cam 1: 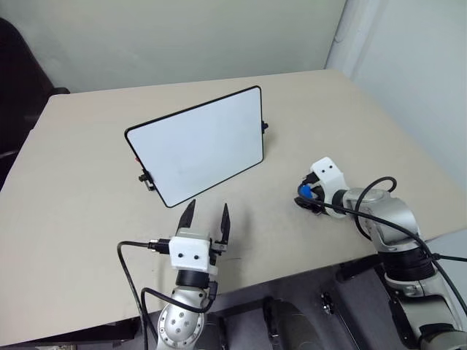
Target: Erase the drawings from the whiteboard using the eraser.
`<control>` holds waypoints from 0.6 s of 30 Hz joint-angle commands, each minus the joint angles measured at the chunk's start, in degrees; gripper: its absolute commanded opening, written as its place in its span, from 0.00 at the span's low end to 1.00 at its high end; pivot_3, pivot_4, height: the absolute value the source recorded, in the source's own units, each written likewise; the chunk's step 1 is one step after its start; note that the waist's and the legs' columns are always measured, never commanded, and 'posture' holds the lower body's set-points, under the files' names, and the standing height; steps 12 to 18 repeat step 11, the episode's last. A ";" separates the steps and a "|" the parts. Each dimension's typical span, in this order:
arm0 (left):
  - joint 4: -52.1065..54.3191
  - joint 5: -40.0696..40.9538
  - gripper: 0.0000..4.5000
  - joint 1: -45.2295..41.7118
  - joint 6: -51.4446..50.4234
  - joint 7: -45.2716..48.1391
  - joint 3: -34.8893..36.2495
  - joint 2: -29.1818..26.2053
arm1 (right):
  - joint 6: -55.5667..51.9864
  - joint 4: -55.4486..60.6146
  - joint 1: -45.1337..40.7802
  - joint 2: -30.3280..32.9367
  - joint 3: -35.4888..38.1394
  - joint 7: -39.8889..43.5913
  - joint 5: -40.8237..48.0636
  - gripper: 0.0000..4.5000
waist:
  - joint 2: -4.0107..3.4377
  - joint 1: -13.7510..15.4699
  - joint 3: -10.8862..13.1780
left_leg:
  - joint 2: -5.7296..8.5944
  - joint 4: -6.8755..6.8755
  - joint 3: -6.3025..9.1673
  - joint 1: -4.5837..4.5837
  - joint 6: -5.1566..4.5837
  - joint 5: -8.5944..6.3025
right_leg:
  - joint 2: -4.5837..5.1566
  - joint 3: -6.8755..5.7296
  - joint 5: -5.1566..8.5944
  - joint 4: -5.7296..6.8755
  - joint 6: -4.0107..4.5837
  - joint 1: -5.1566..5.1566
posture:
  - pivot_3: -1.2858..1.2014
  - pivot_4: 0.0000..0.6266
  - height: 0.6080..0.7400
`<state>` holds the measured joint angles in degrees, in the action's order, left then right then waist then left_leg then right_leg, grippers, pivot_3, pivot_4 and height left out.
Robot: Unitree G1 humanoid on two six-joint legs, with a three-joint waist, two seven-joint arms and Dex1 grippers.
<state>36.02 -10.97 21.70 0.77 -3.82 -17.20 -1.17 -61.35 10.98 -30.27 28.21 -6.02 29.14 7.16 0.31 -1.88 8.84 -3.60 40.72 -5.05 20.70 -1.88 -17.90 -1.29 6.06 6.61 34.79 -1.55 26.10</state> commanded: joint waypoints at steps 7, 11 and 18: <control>1.23 0.63 0.76 -0.02 1.13 0.16 -1.74 0.87 | 27.65 8.03 7.53 -7.56 12.58 6.29 14.06 1.00 | 0.00 0.04 0.00 | 0.02 -0.04 0.04 0.02 -0.03 -0.04 | -0.10 0.07 0.04 -0.10 -0.05 -0.03 | 0.52 0.24 0.93; 1.83 0.77 0.76 0.11 0.91 0.49 -1.34 0.49 | 27.93 7.70 7.93 -10.17 12.96 8.54 19.92 1.00 | 0.00 -0.03 0.00 | 0.02 -0.03 0.06 -0.12 -0.03 -0.04 | -0.18 0.13 0.04 -0.26 -0.05 -0.26 | 0.52 0.24 0.93; 1.83 0.77 0.76 0.11 0.91 0.49 -1.34 0.49 | 27.93 7.70 7.93 -10.17 12.96 8.54 19.92 1.00 | 0.00 -0.03 0.00 | 0.02 -0.03 0.06 -0.12 -0.03 -0.04 | -0.18 0.13 0.04 -0.26 -0.05 -0.26 | 0.52 0.24 0.93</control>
